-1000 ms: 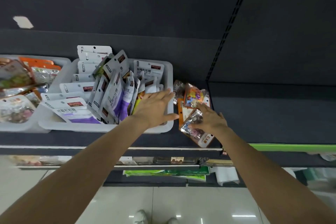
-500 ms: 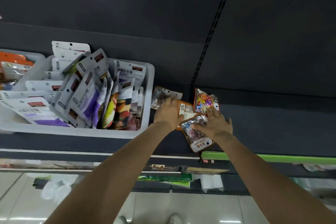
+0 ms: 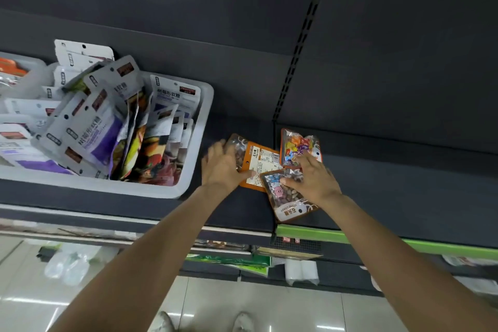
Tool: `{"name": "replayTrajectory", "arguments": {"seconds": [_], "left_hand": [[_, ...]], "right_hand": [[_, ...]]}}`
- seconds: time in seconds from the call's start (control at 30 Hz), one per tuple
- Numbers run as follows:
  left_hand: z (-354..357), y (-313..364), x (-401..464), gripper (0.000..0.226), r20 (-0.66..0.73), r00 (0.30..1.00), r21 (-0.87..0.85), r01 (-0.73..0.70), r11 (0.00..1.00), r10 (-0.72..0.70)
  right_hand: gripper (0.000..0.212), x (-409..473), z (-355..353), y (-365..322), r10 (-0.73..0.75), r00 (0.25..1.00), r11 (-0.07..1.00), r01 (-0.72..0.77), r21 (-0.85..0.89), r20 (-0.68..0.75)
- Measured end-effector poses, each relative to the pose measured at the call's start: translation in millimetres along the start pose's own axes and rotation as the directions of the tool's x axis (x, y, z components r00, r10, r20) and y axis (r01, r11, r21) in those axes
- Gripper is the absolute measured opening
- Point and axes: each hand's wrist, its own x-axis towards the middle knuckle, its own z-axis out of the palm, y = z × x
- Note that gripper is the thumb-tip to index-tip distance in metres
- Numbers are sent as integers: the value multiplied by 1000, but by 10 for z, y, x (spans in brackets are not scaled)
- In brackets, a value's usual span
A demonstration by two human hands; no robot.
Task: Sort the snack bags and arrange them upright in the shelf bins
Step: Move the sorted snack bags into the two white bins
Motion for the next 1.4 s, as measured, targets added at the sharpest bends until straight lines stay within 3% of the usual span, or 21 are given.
{"name": "replayTrajectory", "arguments": {"seconds": [0.07, 0.17, 0.3, 0.4, 0.47, 0.57, 0.67, 0.97, 1.17, 1.27, 1.33, 1.4], "left_hand": [[-10, 9, 26, 99, 60, 991, -51, 121, 991, -118], [-23, 99, 27, 95, 83, 987, -36, 139, 990, -136], [-36, 214, 43, 82, 58, 972, -183, 234, 955, -227], [-107, 246, 73, 59, 57, 956, -354, 289, 890, -287], [-198, 265, 66, 34, 53, 966, -343, 256, 904, -254], [-287, 287, 44, 21, 21, 978, -283, 205, 937, -208], [-362, 327, -9, 16, -46, 980, -253, 175, 951, -193], [-566, 407, -71, 13, -283, 958, -217, -25, 976, -38], [-658, 357, -91, 14, -355, 935, -163, -58, 985, -4], [-669, 332, -154, 14, -360, 933, -112, -74, 991, 29], [-681, 339, -216, 16, -364, 930, -80, -84, 993, 50], [-700, 349, -284, 16, -364, 929, -63, -90, 994, 61]], "right_hand": [[87, 10, -37, 25, -35, 998, 997, 31, 70, 46], [93, 2, -90, 107, -93, 987, 987, 74, 143, 131], [90, -52, -37, 152, -123, 991, 975, 110, 190, 59], [82, -74, -20, 147, -128, 992, 968, 124, 220, 4], [66, -45, -51, 166, -73, 995, 963, 88, 254, -68], [45, 37, -96, 223, 152, 979, 945, -104, 310, -136], [51, 117, -105, 228, 261, 962, 934, -232, 271, -78], [82, 310, -164, 81, 378, 925, 861, -331, 386, -50], [60, 299, -234, 99, 448, 891, 658, -278, 700, -68], [33, 174, -214, 140, 412, 911, 535, -218, 816, -27], [22, 29, -153, 176, 375, 927, 547, -237, 803, 18], [17, -101, -74, 223, 323, 946, 676, -238, 698, 11]]}}
